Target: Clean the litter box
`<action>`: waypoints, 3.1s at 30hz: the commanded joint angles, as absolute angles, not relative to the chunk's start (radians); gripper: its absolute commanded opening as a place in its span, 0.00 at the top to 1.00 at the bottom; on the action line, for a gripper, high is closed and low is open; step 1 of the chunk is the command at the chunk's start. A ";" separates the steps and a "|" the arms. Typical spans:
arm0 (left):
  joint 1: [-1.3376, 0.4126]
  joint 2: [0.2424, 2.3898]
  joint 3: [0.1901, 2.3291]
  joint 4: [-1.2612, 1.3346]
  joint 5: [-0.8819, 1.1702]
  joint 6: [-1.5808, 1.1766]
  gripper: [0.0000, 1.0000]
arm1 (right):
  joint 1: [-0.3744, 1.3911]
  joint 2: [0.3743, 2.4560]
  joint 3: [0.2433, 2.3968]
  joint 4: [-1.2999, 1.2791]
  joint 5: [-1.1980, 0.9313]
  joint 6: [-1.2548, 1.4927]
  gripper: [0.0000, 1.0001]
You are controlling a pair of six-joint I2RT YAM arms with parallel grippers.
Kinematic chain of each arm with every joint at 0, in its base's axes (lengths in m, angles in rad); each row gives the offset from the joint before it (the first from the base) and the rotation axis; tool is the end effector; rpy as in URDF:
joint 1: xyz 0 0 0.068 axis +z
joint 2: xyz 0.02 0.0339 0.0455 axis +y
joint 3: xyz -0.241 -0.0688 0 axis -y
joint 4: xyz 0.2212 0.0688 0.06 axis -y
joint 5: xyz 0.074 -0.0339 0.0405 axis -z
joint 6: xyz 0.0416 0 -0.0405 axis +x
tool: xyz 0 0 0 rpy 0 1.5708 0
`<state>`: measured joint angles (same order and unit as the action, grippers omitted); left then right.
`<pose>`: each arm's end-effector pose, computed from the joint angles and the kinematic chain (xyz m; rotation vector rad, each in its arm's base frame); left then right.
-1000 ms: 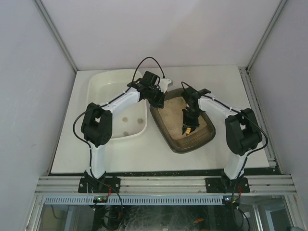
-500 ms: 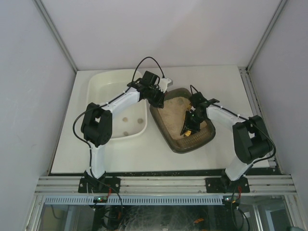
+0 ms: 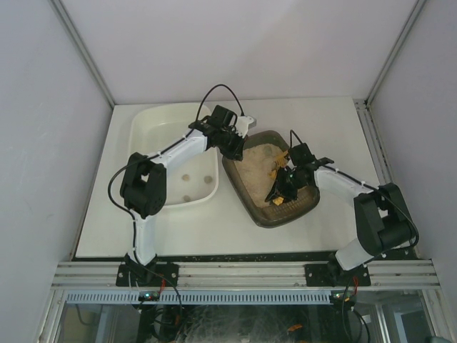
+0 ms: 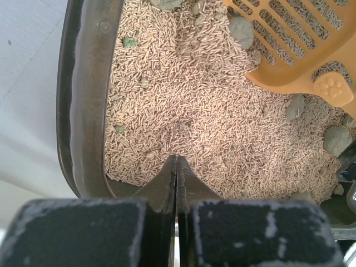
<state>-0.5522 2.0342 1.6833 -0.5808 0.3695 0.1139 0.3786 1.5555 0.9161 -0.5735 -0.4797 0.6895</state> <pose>0.3525 -0.2349 0.2189 0.9724 2.3336 -0.6418 0.2424 0.1171 0.1667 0.3275 2.9319 0.8918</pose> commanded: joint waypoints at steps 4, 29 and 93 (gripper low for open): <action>-0.529 2.029 1.721 -0.672 0.328 0.099 0.99 | 0.370 1.418 0.867 -0.516 -0.545 0.711 1.00; -0.567 2.133 1.887 -0.700 0.263 0.260 0.00 | 0.387 1.111 0.603 -0.299 -0.647 0.839 1.00; -0.589 2.326 2.239 -0.808 0.206 0.602 0.02 | 0.495 0.919 0.313 0.197 -0.586 1.116 1.00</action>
